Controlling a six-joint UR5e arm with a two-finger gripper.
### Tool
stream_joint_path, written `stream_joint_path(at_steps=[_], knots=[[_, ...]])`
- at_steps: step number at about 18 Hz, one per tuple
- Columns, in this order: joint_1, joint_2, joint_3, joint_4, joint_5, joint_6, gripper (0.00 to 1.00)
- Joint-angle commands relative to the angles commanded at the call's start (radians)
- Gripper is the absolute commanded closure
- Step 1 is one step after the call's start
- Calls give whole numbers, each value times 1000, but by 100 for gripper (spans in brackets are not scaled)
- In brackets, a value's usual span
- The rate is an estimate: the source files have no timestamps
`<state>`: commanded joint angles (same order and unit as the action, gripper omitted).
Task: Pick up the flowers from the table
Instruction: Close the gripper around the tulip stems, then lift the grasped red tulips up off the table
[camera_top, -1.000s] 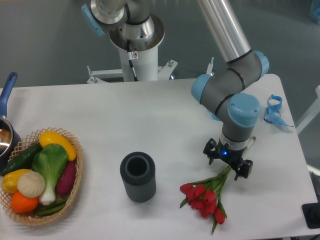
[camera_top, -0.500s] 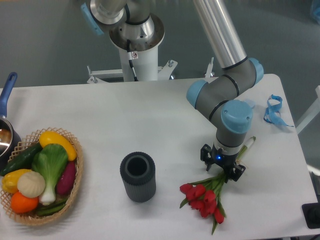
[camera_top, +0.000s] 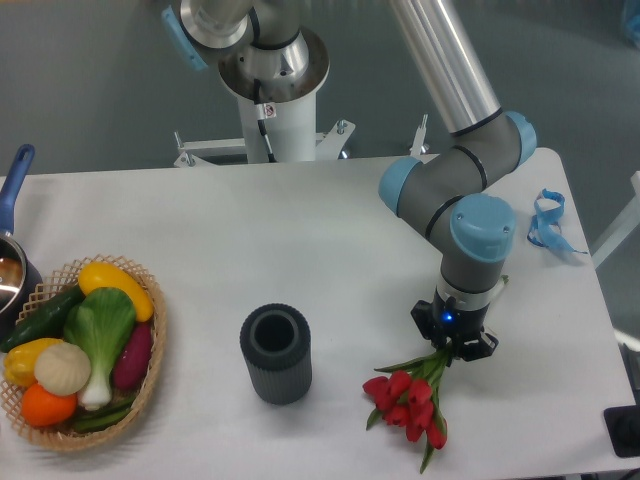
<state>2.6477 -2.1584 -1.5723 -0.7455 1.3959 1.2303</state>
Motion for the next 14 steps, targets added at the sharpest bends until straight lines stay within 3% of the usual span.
stream_joint_path(at_steps=[3, 7, 14], knots=[[-2, 72, -14, -3, -40, -40, 100], [5, 193, -9, -3, -275, -158, 100], [31, 299, 3, -2, -607, -293, 100]])
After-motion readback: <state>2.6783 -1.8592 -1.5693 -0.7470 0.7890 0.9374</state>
